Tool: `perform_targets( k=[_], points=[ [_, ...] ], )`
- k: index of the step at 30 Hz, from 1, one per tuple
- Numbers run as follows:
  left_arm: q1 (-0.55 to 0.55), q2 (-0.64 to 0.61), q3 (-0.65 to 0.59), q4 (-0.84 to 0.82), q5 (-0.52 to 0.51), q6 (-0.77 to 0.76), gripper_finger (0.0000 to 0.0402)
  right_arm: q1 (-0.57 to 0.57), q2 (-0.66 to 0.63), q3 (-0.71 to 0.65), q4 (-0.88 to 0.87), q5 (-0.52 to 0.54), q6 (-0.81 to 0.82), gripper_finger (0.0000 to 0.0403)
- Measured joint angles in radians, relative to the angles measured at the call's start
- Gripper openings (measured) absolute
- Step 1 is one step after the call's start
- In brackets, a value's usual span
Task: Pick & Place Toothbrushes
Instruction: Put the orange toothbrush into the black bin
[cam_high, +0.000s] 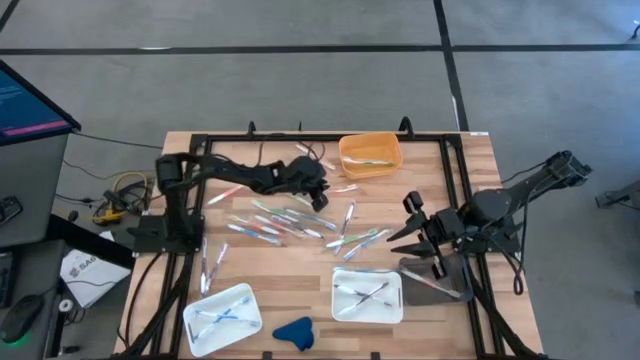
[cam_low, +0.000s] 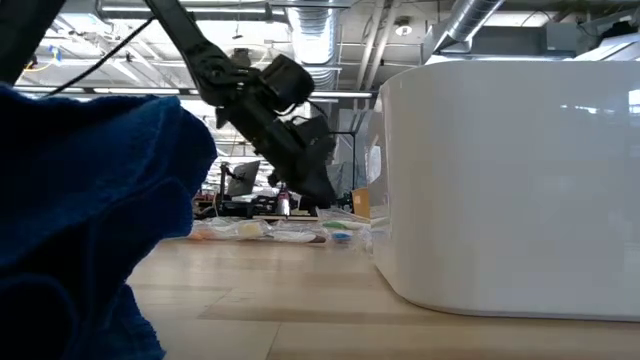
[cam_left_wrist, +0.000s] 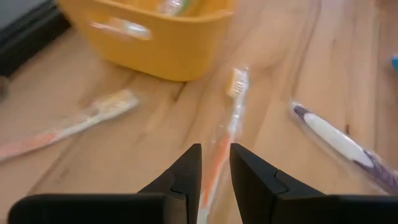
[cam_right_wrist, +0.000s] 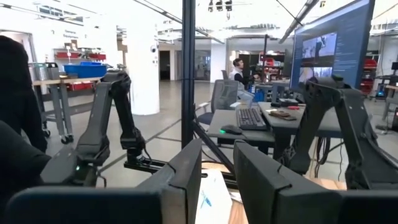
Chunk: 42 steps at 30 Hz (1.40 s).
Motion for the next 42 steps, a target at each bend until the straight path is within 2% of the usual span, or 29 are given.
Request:
perform_targets(
  k=[3, 8, 17, 23, 27, 34, 42],
  points=[
    [-0.014, 0.035, 0.027, 0.002, -0.004, 0.043, 0.0078, 0.000, 0.000, 0.000, -0.002, 0.000, 0.000, 0.0087],
    [-0.020, 0.072, 0.037, 0.001, -0.073, 0.090, 0.0091, 0.000, 0.000, 0.000, -0.003, 0.001, 0.000, 0.0087],
    [-0.018, 0.139, 0.039, 0.010, -0.031, 0.089, 0.0133, 0.000, 0.000, 0.000, -0.004, 0.002, 0.000, 0.0087],
    [-0.019, 0.150, 0.041, 0.018, -0.036, 0.059, 0.0138, 0.000, 0.000, 0.000, -0.005, 0.002, 0.000, 0.0087],
    [-0.023, 0.146, 0.040, 0.009, -0.039, 0.055, 0.0113, 0.000, 0.000, 0.000, -0.006, 0.002, 0.000, 0.0087],
    [-0.044, 0.145, 0.039, 0.005, -0.055, 0.055, 0.0020, 0.000, 0.000, 0.000, -0.006, 0.002, 0.001, 0.0087],
    [-0.092, 0.108, 0.032, -0.031, -0.065, 0.035, 0.0009, 0.000, 0.001, 0.000, -0.007, 0.002, 0.008, 0.0087]
  ],
)
